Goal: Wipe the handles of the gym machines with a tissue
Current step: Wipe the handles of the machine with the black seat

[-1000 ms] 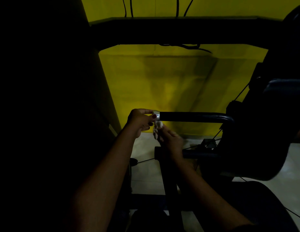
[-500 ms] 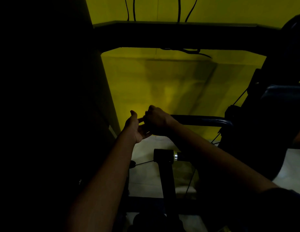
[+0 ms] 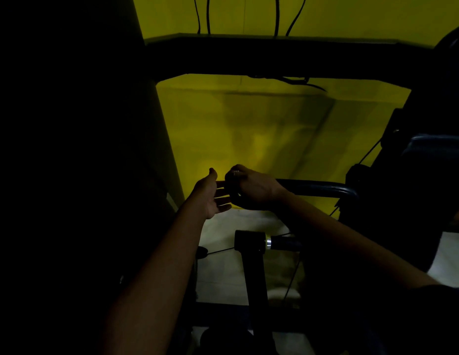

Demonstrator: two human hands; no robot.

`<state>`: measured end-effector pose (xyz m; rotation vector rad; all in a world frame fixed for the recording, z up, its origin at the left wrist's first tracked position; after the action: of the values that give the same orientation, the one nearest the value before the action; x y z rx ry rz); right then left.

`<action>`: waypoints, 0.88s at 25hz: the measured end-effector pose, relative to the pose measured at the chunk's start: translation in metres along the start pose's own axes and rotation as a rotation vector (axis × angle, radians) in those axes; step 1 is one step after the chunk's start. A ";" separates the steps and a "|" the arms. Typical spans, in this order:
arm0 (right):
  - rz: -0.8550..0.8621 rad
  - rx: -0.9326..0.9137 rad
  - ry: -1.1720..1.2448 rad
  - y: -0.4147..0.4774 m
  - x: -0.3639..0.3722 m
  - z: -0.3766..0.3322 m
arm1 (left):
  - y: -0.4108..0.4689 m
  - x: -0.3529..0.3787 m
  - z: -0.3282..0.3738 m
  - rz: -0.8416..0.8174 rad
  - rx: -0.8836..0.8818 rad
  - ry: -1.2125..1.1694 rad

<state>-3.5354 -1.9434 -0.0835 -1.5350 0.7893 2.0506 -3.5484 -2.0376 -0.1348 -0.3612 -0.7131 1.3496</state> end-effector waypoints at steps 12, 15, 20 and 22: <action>0.642 0.364 0.016 -0.061 -0.004 -0.006 | -0.014 0.026 0.013 -0.093 0.207 0.297; 0.592 0.384 -0.029 -0.078 -0.014 0.004 | -0.019 0.032 0.020 -0.061 0.266 0.403; 0.771 0.911 0.036 -0.102 -0.008 0.001 | -0.021 0.039 0.029 0.014 0.369 0.577; 0.748 0.887 0.067 -0.087 -0.006 -0.003 | -0.023 0.046 0.035 0.036 0.422 0.683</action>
<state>-3.4740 -1.8823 -0.0935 -0.8386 2.1687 1.6228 -3.5514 -2.0041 -0.0824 -0.4580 0.1459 1.2604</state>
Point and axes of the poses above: each hand's wrist, its own y-axis towards the middle knuckle, its own x-axis out of the palm, z = x × y, the point moved 6 cm from there along y, towards the middle knuckle, and after that the axes turned 4 degrees about -y, right-handed, at the moved point
